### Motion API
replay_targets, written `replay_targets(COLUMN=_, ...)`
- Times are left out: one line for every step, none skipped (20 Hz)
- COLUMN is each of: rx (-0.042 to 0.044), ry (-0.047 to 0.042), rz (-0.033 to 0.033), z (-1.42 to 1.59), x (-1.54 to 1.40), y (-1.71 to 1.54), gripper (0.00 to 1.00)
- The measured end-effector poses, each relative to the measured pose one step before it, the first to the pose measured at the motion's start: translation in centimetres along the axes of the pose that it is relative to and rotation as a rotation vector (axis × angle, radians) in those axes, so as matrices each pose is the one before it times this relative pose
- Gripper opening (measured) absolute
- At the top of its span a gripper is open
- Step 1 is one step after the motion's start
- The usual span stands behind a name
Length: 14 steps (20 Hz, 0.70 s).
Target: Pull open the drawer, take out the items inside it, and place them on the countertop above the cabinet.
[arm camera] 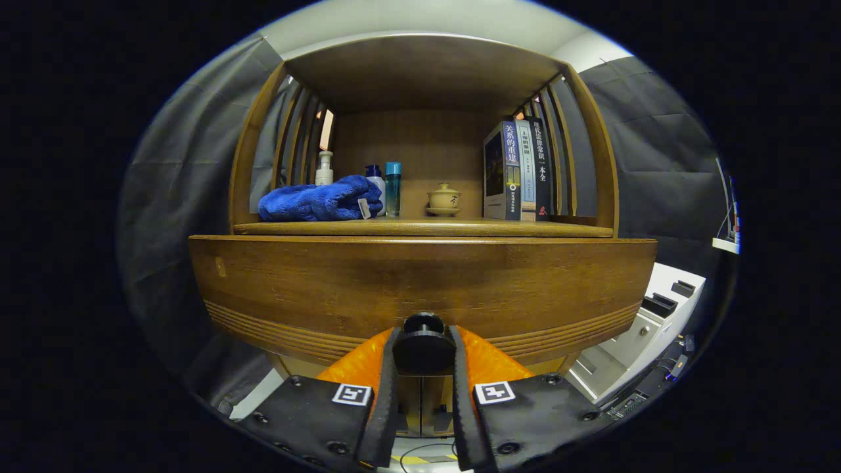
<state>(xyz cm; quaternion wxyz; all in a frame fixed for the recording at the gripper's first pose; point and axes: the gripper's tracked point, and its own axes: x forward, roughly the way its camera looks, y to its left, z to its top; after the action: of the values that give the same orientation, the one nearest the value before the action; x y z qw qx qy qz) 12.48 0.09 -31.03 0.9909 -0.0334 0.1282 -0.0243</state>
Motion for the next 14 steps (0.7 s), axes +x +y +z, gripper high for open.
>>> replay_targets(rx=-0.00574, ry=0.00052, rz=0.00252, z=-0.022, x=-0.729, y=-0.046, gripper=0.44)
replay_targets(rx=-0.00027, ry=0.00147, rz=0.00166, z=-0.034, x=-0.444, y=-0.046, gripper=0.44)
replay_targets(rx=0.00415, ry=0.00154, rz=0.00177, z=-0.071, x=-0.592, y=0.127, gripper=0.44)
replay_targets(rx=0.00312, ry=-0.00238, rz=0.00398, z=-0.065, x=-0.838, y=0.001, gripper=0.44)
replay_targets(rx=0.00033, ry=0.00310, rz=0.00288, z=-0.047, x=-0.513, y=-0.007, gripper=0.44)
replay_targets(rx=0.00144, ry=0.00407, rz=0.00300, z=-0.116, x=-0.563, y=-0.050, gripper=0.44)
replay_targets(rx=0.00514, ry=0.00634, rz=0.00344, z=-0.003, x=-0.348, y=0.022, gripper=0.44)
replay_targets(rx=0.00902, ry=0.00669, rz=0.00453, z=-0.044, x=-0.352, y=0.014, gripper=0.44)
replay_targets(rx=0.01101, ry=0.00477, rz=0.00460, z=-0.070, x=-0.508, y=0.059, gripper=0.44)
replay_targets(rx=0.00973, ry=-0.00707, rz=0.00732, z=0.076, x=-0.400, y=-0.018, gripper=0.44)
replay_targets(rx=-0.00114, ry=-0.01153, rz=0.00841, z=0.263, x=-0.342, y=0.067, gripper=0.44)
replay_targets(rx=-0.00633, ry=-0.00468, rz=0.00595, z=0.165, x=-0.431, y=0.043, gripper=0.44)
replay_targets(rx=0.00216, ry=-0.00033, rz=0.00433, z=-0.012, x=-0.560, y=-0.025, gripper=0.44)
replay_targets(rx=0.00638, ry=0.00571, rz=0.00423, z=0.037, x=-0.428, y=0.088, gripper=0.44)
